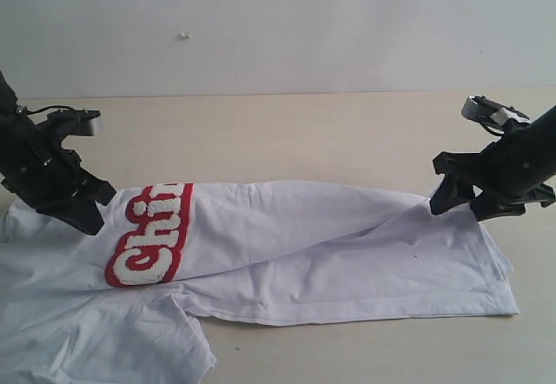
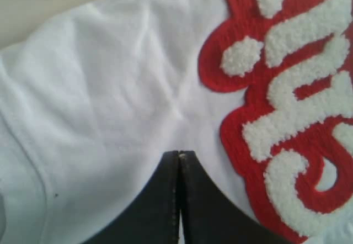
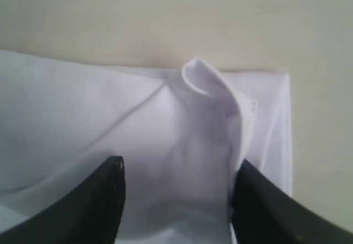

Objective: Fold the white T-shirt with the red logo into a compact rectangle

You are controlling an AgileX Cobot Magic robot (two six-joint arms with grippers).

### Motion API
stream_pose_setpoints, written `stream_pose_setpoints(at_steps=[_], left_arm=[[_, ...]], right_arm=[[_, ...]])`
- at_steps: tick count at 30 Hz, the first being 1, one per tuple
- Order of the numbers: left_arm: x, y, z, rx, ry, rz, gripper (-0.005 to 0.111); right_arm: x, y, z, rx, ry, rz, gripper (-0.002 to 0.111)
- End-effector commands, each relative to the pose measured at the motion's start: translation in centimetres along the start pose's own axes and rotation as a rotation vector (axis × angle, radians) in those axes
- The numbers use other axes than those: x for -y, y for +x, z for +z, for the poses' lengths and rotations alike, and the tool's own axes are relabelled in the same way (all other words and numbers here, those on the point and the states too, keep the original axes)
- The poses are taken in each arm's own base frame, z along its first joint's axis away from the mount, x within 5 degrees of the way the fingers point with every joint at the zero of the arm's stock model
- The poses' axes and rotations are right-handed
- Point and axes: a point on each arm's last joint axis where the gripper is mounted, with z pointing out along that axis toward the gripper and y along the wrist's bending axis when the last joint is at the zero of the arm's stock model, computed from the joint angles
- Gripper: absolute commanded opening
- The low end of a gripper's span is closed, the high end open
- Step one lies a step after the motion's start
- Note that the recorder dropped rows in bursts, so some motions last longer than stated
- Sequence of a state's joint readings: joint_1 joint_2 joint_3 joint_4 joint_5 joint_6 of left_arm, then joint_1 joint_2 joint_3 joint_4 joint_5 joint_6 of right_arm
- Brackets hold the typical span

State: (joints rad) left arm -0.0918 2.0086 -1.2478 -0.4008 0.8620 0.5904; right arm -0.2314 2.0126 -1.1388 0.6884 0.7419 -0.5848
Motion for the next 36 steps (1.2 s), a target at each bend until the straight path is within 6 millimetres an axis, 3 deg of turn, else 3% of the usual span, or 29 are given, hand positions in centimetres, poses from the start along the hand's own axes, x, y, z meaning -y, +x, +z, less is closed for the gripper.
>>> stream_pose_setpoints(at_steps=[1,6,7,17,21,27,30,36], left_arm=[[0.0,-0.2,-0.1,0.013,0.000,0.000,0.000],[0.0,-0.2,-0.1,0.013,0.000,0.000,0.000],[0.0,-0.2,-0.1,0.013,0.000,0.000,0.000],[-0.1,-0.4,-0.1,0.027,-0.010,0.000,0.000],[-0.1,-0.4,-0.1,0.027,-0.010,0.000,0.000],[-0.2,-0.4,-0.1,0.029,-0.015,0.006,0.000],[-0.2,-0.5,0.0,0.035,-0.020,0.006,0.000],[-0.2,-0.5,0.0,0.035,-0.020,0.006,0.000]], right_arm=[[0.2,-0.1,0.1,0.019,0.008,-0.009,0.040],[0.3,-0.8,-0.5,0.082,0.051,-0.127,0.003],[0.2,-1.2,-0.7,0.095,0.054,-0.137,0.000],[-3.4,-4.1,-6.2,0.142,-0.060,-0.259,0.000],[-3.4,-4.6,-6.6,0.200,-0.032,-0.308,0.000],[-2.0,-4.5,-5.5,0.148,0.052,-0.239,0.000],[-1.2,-4.7,-5.3,0.160,0.133,-0.214,0.007],[-0.7,-4.7,-4.0,0.140,0.113,-0.151,0.047]])
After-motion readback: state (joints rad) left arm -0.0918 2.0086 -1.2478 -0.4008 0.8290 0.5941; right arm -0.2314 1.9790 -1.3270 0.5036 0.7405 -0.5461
